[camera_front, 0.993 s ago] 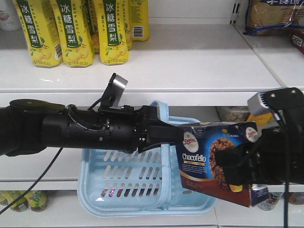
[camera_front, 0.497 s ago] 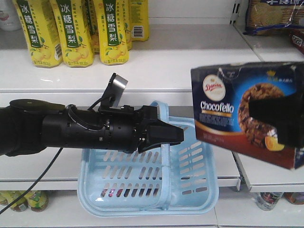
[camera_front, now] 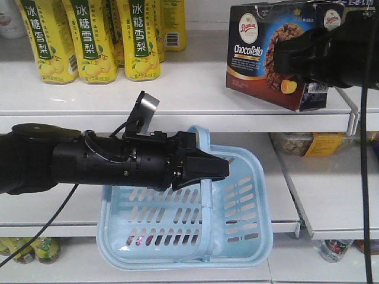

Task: Left arm holds basket, right arm returns cookies
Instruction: 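Lift the Chocofello box out of the basket up to the upper shelf, then lower the box onto the upper shelf and open the right gripper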

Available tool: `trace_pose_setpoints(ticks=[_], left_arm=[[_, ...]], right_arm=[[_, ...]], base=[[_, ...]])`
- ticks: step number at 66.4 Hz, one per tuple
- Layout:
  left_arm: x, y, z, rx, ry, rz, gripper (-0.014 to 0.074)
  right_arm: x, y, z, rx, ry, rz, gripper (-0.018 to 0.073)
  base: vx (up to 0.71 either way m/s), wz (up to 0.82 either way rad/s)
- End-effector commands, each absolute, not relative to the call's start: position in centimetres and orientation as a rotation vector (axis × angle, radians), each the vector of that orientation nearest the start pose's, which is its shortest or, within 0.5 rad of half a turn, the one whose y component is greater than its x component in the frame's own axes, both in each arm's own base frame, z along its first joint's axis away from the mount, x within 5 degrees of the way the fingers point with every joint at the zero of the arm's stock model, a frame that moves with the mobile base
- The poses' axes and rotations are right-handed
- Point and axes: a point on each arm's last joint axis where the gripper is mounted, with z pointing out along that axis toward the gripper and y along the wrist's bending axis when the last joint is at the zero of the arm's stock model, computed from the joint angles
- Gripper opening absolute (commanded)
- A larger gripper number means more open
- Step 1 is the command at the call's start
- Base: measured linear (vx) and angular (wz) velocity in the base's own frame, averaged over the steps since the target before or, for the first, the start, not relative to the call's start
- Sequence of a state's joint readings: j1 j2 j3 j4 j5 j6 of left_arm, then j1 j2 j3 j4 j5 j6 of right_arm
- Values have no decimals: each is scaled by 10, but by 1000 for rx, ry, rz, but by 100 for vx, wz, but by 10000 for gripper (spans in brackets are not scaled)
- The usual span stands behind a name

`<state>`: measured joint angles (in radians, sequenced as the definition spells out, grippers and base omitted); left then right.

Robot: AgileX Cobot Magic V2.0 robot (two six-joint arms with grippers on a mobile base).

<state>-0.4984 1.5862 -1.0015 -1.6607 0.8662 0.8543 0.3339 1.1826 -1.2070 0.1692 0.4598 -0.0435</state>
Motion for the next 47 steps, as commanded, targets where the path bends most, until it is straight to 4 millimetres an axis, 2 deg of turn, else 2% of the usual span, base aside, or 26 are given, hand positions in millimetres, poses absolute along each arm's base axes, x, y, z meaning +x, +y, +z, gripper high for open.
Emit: trace_pose_setpoints(ticks=[1, 7, 12, 35, 47], left_arm=[[251, -218, 318, 247, 2061, -1785, -6], [251, -218, 317, 246, 2061, -1783, -6], [251, -218, 317, 245, 2062, -1782, -6], [251, -217, 317, 244, 2062, -1781, -6], [251, -217, 317, 242, 2062, -1779, -6]], right_arm=[[259, 74, 443, -139, 1760, 347, 177], [275, 56, 439, -64, 1755, 294, 177], [287, 49, 433, -62, 1746, 246, 177], [334, 52, 414, -159, 1577, 78, 188], [348, 54, 399, -168, 1602, 63, 274]], base=[[0, 0], [0, 0], [0, 0], [0, 0], [0, 0]])
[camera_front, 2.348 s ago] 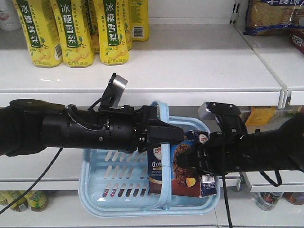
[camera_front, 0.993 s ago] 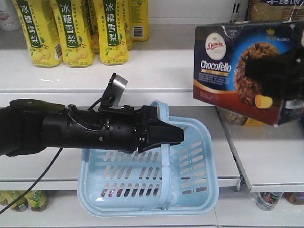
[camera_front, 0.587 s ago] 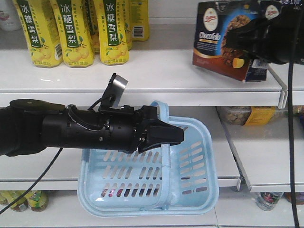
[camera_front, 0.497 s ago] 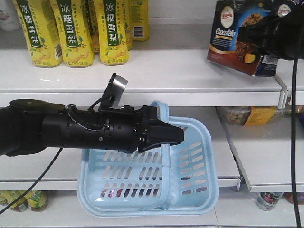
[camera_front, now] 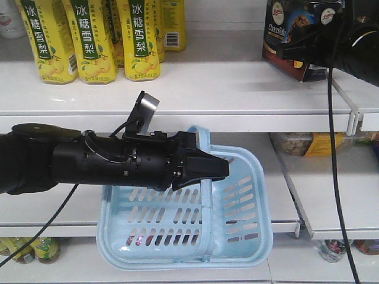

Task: Left arm holds basket, right arm returns cookies
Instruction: 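Lower the box onto the upper shelf and open the right gripper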

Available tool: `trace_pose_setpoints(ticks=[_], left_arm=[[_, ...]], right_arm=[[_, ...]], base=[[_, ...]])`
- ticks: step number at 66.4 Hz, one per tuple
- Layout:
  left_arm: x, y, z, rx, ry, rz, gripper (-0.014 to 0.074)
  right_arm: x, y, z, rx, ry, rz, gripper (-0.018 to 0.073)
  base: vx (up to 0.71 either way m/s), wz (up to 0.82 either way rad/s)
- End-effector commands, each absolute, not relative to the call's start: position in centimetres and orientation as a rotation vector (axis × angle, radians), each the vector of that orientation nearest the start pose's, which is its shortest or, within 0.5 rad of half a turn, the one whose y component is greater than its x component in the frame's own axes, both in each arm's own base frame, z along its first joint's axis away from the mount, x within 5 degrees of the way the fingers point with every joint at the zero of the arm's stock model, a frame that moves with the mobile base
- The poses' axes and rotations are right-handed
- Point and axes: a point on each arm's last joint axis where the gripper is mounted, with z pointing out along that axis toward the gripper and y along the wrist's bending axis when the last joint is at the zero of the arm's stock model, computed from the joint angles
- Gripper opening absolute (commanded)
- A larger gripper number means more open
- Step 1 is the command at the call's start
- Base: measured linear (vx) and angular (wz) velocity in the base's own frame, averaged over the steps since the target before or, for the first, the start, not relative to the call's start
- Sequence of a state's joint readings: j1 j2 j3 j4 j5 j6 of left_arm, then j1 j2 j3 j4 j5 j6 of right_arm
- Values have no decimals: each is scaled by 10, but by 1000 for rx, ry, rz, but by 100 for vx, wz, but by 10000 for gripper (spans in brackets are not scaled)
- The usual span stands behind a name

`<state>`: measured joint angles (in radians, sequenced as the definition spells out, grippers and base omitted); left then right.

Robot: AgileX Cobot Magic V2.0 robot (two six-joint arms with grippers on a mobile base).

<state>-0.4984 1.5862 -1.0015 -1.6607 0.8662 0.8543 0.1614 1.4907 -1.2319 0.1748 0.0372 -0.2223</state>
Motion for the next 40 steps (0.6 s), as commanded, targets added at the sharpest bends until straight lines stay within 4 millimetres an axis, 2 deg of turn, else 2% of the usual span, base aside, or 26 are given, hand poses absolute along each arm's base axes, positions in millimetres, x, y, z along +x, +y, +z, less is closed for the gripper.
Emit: trace_pose_setpoints(ticks=[1, 12, 26, 40], left_arm=[[251, -217, 317, 242, 2062, -1779, -6], [252, -217, 317, 241, 2062, -1778, -6], [252, -217, 317, 241, 2062, -1778, -6], [252, -217, 317, 241, 2062, -1778, -6]], right_arm=[[349, 54, 398, -169, 1608, 64, 284], [352, 55, 390, -178, 1651, 67, 419], [349, 56, 390, -186, 1676, 71, 607], [339, 55, 398, -195, 1696, 80, 630]], base=[[0, 0], [0, 0], [0, 0], [0, 0]])
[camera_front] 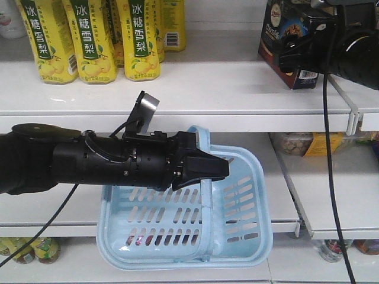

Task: Left arm holds basket, right arm returns cookies
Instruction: 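Lower the box onto the upper shelf and open the right gripper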

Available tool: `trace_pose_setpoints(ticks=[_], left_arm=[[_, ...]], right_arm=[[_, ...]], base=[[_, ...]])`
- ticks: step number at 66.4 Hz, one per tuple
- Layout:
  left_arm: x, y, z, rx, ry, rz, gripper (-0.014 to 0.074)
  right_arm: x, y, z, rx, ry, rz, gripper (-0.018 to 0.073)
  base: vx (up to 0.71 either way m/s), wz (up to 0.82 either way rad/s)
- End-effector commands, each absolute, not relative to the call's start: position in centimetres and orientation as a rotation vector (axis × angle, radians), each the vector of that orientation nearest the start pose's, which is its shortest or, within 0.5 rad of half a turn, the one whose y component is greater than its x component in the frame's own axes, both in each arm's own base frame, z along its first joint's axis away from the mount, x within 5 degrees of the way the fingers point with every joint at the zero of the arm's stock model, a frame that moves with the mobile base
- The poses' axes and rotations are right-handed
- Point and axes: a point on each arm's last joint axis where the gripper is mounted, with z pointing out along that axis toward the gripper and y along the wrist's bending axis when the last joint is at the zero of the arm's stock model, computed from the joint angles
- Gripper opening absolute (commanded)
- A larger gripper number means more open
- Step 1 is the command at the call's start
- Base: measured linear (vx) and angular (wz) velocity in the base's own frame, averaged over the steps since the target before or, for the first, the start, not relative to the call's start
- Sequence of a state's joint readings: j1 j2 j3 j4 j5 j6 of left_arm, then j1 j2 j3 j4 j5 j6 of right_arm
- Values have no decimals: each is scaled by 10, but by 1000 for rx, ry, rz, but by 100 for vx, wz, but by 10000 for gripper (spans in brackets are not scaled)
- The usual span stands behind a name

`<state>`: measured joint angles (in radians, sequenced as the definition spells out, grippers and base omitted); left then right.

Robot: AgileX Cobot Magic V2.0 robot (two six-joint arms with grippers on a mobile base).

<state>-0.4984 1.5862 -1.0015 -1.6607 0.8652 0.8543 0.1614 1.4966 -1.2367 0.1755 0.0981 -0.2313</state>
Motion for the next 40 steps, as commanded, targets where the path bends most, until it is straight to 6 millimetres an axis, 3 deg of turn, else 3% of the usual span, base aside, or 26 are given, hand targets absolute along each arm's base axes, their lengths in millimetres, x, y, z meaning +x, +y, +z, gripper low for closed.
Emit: trace_pose_setpoints(ticks=[1, 40], left_arm=[[252, -217, 317, 241, 2062, -1778, -6], [252, -217, 317, 241, 2062, -1778, -6]], right_arm=[[337, 55, 399, -197, 1702, 82, 627], [292, 50, 424, -272, 1772, 61, 582]], base=[[0, 0], [0, 0]])
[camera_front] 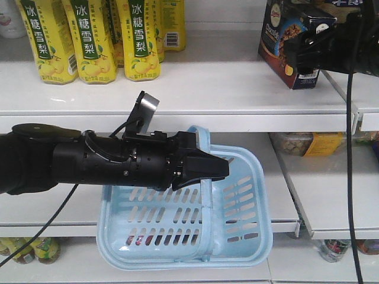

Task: Left arm holds basket, right arm returns cookies
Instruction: 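Lower the box onto the upper shelf and open the right gripper, then withdraw the right gripper down and away from the placed box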

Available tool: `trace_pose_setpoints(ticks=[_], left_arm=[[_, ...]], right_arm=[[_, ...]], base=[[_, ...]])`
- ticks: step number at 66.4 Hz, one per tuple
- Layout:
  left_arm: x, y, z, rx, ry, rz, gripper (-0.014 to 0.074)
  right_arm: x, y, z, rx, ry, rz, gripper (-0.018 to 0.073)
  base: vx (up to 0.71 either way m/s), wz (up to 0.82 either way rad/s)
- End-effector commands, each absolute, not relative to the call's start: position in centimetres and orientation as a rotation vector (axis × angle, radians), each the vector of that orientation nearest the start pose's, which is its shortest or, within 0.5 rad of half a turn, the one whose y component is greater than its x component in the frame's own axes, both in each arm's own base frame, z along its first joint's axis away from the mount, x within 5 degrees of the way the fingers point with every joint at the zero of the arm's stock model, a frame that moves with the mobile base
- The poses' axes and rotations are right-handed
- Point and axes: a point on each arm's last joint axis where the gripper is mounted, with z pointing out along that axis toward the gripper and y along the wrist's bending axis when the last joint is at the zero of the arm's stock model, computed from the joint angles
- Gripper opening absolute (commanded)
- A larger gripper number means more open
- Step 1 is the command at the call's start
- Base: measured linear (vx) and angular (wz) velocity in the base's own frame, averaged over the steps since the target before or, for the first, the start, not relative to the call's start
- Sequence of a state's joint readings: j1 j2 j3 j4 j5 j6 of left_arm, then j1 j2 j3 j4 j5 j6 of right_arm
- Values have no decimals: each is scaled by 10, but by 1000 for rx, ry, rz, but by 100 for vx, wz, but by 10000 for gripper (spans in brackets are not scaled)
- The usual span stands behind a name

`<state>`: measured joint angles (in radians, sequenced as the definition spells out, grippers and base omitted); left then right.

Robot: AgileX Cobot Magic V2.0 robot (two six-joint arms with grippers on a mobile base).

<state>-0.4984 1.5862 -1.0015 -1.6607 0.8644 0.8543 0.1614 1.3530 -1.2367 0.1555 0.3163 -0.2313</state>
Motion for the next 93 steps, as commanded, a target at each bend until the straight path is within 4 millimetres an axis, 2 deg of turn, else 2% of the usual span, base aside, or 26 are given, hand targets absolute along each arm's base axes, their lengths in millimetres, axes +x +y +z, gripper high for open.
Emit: trace_pose_setpoints(ticks=[1, 20, 43, 51, 70, 82, 93], left_arm=[[252, -217, 317, 241, 2062, -1778, -6], [252, -217, 317, 241, 2062, -1778, -6], [252, -217, 317, 241, 2062, -1778, -6], [252, -217, 317, 241, 2062, -1778, -6], [252, -217, 317, 241, 2062, -1778, -6], [252, -217, 317, 241, 2062, -1778, -6], [252, -217, 317, 241, 2062, -1778, -6]], right_arm=[[291, 50, 424, -277, 1774, 57, 582], [260, 44, 438, -313, 1815, 23, 582], [211, 27, 454, -188, 1854, -32, 582], [193, 19, 438, -125, 1845, -60, 582], [127, 10, 397, -90, 1682, -9, 582], [84, 5, 362, -67, 1633, 36, 582], [57, 1, 324, -68, 1587, 42, 582]], base=[[0, 0], [0, 0], [0, 0], [0, 0], [0, 0], [0, 0], [0, 0]])
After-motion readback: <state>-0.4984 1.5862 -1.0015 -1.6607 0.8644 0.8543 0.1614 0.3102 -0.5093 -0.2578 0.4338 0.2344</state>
